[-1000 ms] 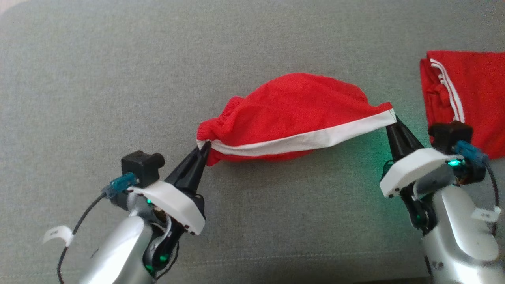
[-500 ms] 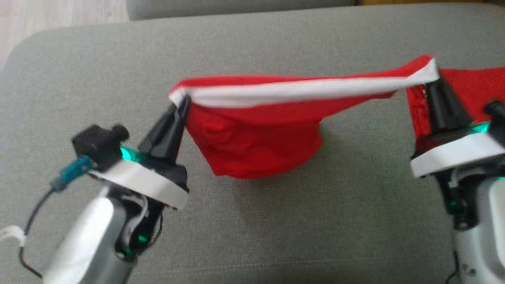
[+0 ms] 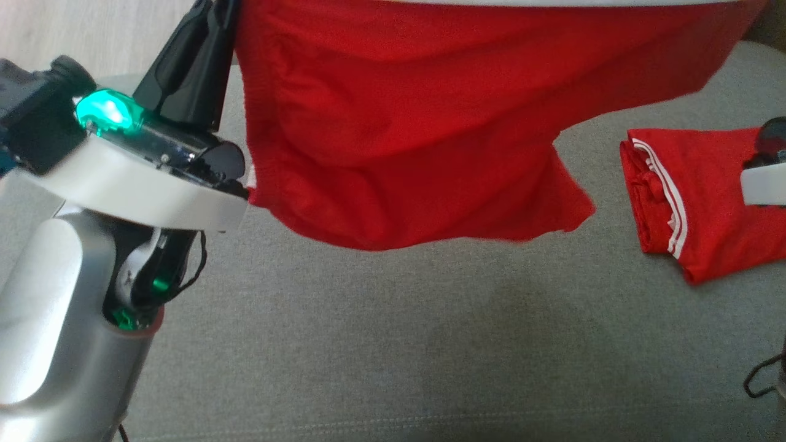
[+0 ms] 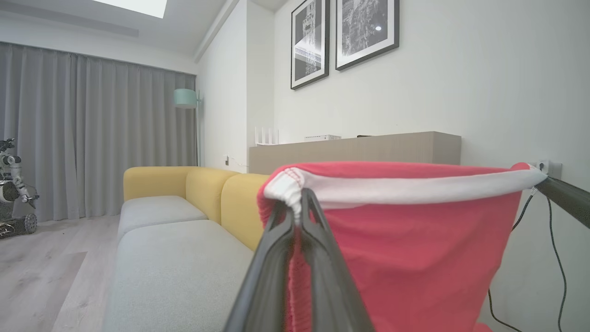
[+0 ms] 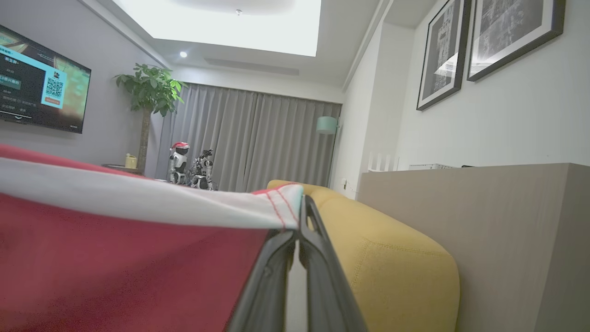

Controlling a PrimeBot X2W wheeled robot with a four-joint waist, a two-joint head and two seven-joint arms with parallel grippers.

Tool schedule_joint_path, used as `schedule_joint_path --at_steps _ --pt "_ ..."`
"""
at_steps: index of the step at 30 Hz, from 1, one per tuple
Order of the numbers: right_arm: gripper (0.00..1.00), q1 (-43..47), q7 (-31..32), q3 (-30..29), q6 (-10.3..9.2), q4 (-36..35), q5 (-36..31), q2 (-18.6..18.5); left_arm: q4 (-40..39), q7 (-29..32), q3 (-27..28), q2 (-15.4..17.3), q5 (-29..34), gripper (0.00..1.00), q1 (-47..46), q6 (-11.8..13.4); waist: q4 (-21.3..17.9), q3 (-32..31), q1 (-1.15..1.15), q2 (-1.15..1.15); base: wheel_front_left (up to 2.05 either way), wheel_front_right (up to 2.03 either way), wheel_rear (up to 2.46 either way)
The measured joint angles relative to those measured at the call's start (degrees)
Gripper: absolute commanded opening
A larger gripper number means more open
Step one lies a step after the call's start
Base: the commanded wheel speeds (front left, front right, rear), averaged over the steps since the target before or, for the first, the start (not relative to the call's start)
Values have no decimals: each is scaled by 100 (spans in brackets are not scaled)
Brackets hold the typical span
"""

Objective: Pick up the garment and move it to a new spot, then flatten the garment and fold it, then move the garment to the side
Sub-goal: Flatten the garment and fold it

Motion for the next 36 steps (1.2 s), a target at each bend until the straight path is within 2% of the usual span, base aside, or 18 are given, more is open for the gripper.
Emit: schedule_joint_path --at_steps 9,15,21,26,30,36 --pt "0 -203 175 8 0 182 129 1 221 29 12 -73 -204 0 -114 -5 -24 126 0 0 0 0 0" --pt "0 -948 60 181 0 1039 316 -24 1106 -224 51 -321 -265 0 -967 -174 14 458 0 0 0 0 0" --pt "0 -2739 -415 432 0 2647 480 57 2874 -692 66 -666 -120 0 -2577 -488 28 969 0 0 0 0 0" --pt "0 -4014 -1151 728 0 4209 501 313 4529 -1251 78 -922 35 0 -3704 -716 17 1354 1 0 0 0 0" --pt "0 -4484 -1646 1028 0 5434 449 485 5704 -1444 104 -1152 -60 0 -4157 -871 -8 1575 0 0 0 0 0" --pt "0 -4529 -2013 1489 0 7243 455 675 7176 -1519 35 -1459 -244 0 -4051 -964 -29 1846 1 0 0 0 0"
